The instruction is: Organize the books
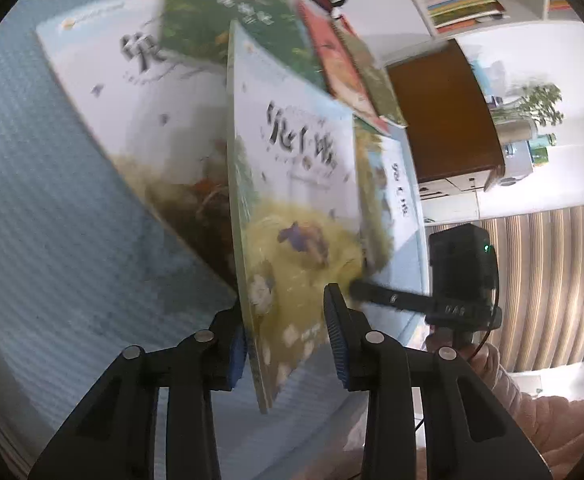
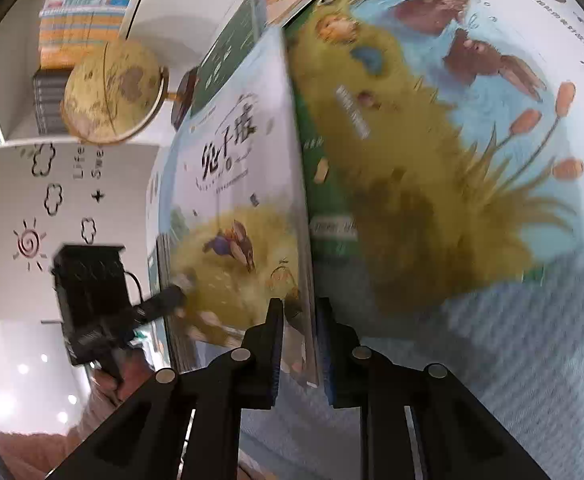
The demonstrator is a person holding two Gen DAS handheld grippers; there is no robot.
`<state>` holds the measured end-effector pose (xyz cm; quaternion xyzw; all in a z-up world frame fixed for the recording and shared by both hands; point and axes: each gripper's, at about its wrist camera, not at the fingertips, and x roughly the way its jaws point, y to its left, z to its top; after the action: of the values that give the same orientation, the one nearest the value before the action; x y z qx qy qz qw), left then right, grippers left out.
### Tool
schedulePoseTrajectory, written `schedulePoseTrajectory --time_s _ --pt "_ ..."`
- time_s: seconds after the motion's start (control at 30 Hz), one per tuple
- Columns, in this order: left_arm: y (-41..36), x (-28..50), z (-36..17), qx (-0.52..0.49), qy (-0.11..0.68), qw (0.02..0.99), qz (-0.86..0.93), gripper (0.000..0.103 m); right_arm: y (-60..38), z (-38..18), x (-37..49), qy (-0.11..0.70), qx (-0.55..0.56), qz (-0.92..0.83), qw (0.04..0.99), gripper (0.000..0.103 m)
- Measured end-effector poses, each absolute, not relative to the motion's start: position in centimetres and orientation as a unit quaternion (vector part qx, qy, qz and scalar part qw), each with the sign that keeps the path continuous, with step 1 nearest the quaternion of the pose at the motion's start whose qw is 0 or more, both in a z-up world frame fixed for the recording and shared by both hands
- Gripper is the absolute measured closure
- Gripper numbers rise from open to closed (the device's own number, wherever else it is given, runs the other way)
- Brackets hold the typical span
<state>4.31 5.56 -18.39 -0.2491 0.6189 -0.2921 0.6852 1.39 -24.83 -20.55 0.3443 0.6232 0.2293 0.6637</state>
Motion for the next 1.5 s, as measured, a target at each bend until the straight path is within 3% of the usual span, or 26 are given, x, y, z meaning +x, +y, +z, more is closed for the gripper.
schedulePoseTrajectory --time_s 0.1,0.13,0.17,0.5,0.67,0.93,1.5 --pt "4.3 5.0 -18.7 -0.163 0.652 0.699 -0.247 0.073 -24.7 -20.1 0.7 0.624 0.34 0.23 0.664 0.087" --pt "3.8 5.3 -19.5 -0.129 0.675 0.693 -0.22 0.079 -24.8 -20.3 0.6 0.626 0.342 0.227 0.663 0.087" --pt "3.6 5.5 -19.8 -0.118 0.683 0.689 -0.214 0.079 -25.0 -20.5 0.8 0.627 0.341 0.221 0.664 0.087" --pt "3.1 6.0 -19.9 -0.124 0.692 0.685 -0.191 0.078 -24.2 -20.7 2.6 0.615 0.334 0.211 0.683 0.087" --pt "3.0 5.4 -18.4 -0.112 0.669 0.71 -0.188 0.079 -22.0 -17.7 2.7 0.6 0.261 0.22 0.724 0.093" --pt "3.5 4.9 -16.1 -0.096 0.666 0.714 -0.195 0.079 -19.7 -12.9 1.9 0.568 0.183 0.254 0.761 0.093" --pt "3.7 1.3 -10.1 -0.056 0.636 0.742 -0.205 0.077 -17.8 -8.3 -0.8 0.545 0.15 0.277 0.777 0.091"
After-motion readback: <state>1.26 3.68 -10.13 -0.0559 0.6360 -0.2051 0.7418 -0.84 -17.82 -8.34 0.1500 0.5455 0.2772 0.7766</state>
